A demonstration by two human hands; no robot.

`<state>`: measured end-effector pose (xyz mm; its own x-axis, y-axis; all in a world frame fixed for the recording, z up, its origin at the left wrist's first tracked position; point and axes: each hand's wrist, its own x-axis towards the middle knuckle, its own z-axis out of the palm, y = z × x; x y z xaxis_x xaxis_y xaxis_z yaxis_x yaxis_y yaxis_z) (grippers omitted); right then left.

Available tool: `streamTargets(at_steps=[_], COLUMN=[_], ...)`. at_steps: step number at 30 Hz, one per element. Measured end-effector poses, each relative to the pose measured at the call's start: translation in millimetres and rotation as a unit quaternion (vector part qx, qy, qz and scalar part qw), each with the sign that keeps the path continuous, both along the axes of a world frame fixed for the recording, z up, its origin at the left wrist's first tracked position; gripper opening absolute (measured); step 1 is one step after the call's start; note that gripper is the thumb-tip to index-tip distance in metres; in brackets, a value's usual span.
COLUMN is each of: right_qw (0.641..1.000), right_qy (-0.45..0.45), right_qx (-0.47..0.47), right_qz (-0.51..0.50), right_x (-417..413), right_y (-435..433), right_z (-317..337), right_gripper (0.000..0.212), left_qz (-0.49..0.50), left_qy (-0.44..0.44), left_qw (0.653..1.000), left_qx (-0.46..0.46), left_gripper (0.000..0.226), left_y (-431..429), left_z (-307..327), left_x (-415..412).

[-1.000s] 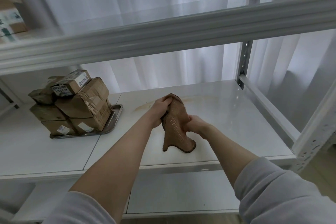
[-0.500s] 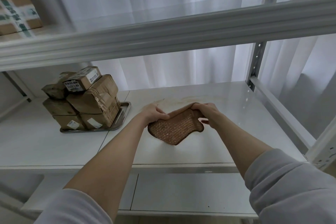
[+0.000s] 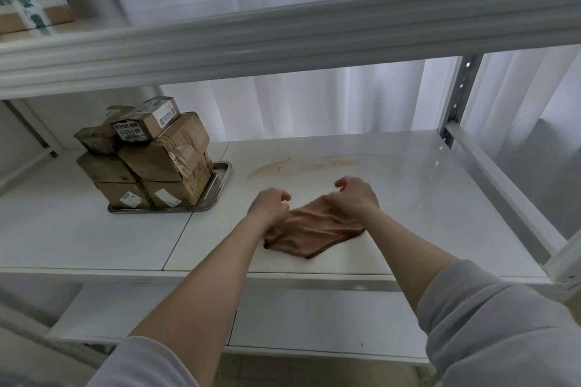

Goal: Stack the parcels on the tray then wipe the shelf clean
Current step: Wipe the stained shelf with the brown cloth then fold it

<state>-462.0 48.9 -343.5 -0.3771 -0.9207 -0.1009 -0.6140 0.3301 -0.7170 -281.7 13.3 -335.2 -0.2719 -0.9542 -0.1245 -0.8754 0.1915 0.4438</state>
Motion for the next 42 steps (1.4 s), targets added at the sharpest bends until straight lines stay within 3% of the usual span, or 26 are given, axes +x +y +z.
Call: streamTargets(at_steps=[3, 6, 15, 31, 37, 42], right_qw=[0.980, 0.957, 0.958, 0.881, 0.898, 0.921], right_qy=[0.144, 0.206, 0.168, 0.226, 0.235, 0.224], right_qx=[0.088, 0.153, 0.133, 0.128, 0.121, 0.154], right_qz=[0.103, 0.138, 0.193, 0.396, 0.351, 0.279], right_x=[20, 35, 79, 205, 175, 107], right_y=[4, 0, -70, -147, -123, -103], right_z=[-17, -39, -53, -56, -60, -59], right_gripper=[0.027, 0.048, 0.070, 0.063, 0.058, 0.055], left_qz=[-0.107, -0.153, -0.089, 0.062, 0.037, -0.033], left_qy=[-0.072, -0.158, -0.168, -0.148, -0.174, -0.187], left_qw=[0.991, 0.971, 0.979, 0.984, 0.979, 0.977], left_qx=[0.035, 0.091, 0.079, 0.078, 0.101, 0.097], left_gripper=[0.040, 0.062, 0.062, 0.080, 0.069, 0.068], left_y=[9, 8, -42, -74, -69, -66], left_z=[-21, -44, -63, -74, -67, -64], left_x=[-14, -23, 16, 129, 108, 45])
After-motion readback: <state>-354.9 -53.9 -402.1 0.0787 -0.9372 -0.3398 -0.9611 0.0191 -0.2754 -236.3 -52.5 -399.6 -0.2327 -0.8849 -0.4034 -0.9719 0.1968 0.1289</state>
